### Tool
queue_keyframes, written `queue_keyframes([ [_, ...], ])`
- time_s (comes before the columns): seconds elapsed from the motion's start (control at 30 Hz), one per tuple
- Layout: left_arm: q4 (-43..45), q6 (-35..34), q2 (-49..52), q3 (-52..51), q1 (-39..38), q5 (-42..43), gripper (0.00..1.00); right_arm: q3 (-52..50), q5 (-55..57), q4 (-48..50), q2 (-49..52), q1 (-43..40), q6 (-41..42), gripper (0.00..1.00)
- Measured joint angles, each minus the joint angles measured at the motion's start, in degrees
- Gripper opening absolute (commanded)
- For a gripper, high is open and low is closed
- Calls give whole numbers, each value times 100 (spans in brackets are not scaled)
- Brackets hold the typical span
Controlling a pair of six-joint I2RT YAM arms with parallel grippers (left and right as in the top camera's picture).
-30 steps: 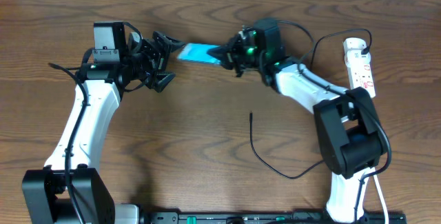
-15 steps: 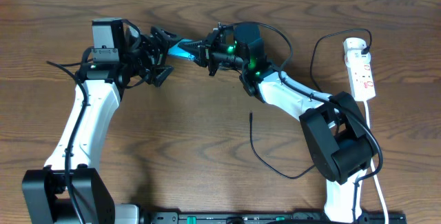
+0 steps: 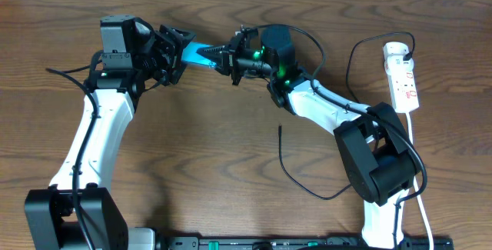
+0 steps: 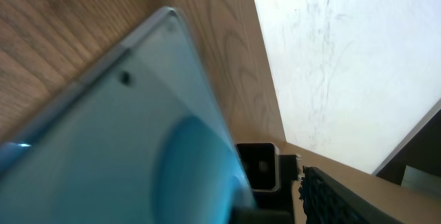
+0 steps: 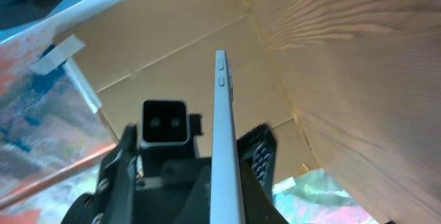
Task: Plug charger to phone and switch on socket
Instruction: 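Rotate the smartphone between both grippers, turning its bottom edge toward the right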
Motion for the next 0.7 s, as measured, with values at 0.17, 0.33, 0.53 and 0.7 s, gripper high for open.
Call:
queue_keyframes([
  [0.17,2,-24,0,0,0,-87,51,-2,-33,654,0,31,323,1],
  [0.33,107,-92,0,0,0,-153,39,-4,-26,643,0,35,527,1],
  [0.53,358,-107,0,0,0,-168,39,-4,-13,592,0,35,728,1],
  [0.7,557,-120,0,-2,0,-166,29,0,61,645,0,35,938,1],
])
